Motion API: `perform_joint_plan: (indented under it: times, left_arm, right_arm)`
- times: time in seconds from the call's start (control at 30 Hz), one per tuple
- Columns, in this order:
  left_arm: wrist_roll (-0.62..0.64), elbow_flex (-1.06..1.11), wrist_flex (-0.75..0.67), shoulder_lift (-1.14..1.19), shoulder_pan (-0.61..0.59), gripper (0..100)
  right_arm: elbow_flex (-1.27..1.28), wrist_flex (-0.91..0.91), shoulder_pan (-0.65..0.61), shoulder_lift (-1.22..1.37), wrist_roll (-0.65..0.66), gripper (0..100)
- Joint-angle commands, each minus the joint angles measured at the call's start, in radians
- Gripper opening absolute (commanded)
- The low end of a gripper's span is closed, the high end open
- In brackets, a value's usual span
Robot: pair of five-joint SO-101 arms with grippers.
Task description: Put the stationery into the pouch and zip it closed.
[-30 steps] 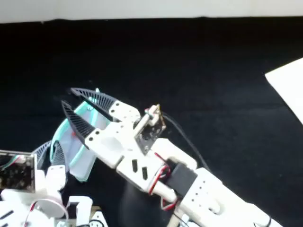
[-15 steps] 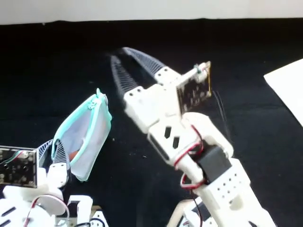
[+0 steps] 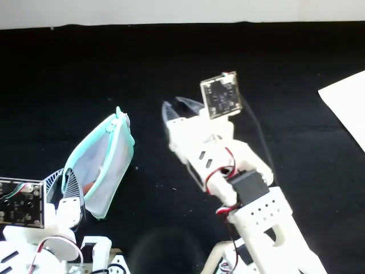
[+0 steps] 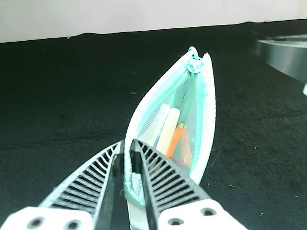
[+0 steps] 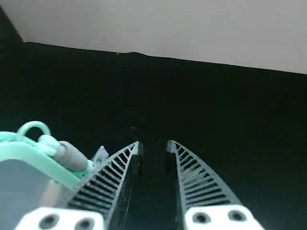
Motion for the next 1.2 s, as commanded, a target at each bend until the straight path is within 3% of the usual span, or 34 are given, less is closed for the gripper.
perform_joint_plan:
  times: [0.0,0.17,0.33,0.43,0.6,0.77,0.9,1.17]
  left_arm:
    - [-0.006,0.193,0.035,0.01,-0.005,1]
    - [-0.003,0.193,0.035,0.01,0.079,1]
    - [-0.003,0.193,0.035,0.01,0.12,1]
    - [-0.005,0.193,0.035,0.01,0.124,1]
    - [-0.006,0.232,0.037,0.01,0.125,1]
    - [-0.049,0.239,0.04,0.01,0.139,1]
    - [-0.094,0.231,0.043,0.01,0.214,1]
    - [-0.097,0.077,0.044,0.021,0.38,1]
  right_arm:
    - [-0.013,0.082,0.088,-0.004,-0.012,9.4]
    - [-0.114,0.243,0.113,-0.004,-0.107,10.5]
    - [-0.309,0.424,0.111,-0.004,-0.341,23.7]
    - [-0.386,0.438,0.11,-0.004,-0.376,25.3]
    - [-0.317,0.452,0.11,-0.015,-0.124,25.2]
    - [-0.213,0.498,0.114,-0.016,0.035,25.2]
    - [-0.127,0.489,0.12,-0.016,0.087,25.2]
    - [0.028,0.395,0.272,-0.016,0.103,25.2]
